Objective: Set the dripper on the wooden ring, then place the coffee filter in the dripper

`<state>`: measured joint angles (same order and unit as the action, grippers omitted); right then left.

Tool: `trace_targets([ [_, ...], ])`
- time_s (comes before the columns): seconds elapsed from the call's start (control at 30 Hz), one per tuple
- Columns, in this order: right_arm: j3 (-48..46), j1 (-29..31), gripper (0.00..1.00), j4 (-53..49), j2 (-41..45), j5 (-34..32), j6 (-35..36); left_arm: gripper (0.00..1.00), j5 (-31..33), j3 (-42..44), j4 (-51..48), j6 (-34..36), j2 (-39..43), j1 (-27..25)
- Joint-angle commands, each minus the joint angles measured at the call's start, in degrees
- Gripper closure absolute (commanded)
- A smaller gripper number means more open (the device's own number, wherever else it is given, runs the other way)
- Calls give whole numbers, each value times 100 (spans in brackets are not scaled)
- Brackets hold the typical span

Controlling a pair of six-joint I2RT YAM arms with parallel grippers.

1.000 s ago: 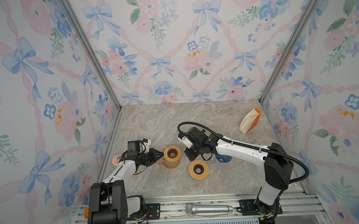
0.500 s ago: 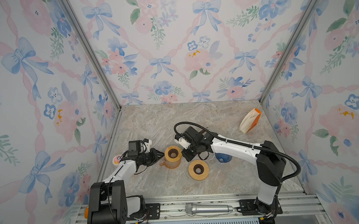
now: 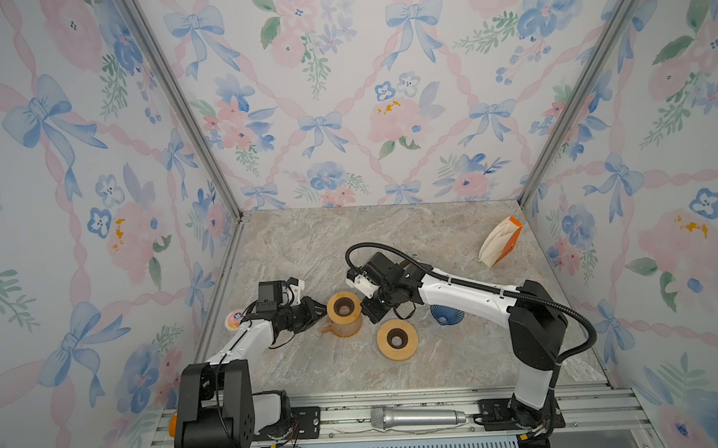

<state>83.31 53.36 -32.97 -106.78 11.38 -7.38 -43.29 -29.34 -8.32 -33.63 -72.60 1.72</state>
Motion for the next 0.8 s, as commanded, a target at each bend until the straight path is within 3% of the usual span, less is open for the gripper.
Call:
trace_targets([
  [0.0,-200,4,97,130,322,-127,-91,80,-55,-43,-70,29,-61,-74],
  [0.23,-619,-137,82,344,1035,-452,-55,78,181,-200,-134,13,107,-64],
  [0.5,-1256,-275,53,622,2025,-989,130,68,816,-829,-985,535,242,13],
  [0.77,-2025,-326,23,946,3146,-1690,421,44,1008,-1719,-1155,769,259,40],
])
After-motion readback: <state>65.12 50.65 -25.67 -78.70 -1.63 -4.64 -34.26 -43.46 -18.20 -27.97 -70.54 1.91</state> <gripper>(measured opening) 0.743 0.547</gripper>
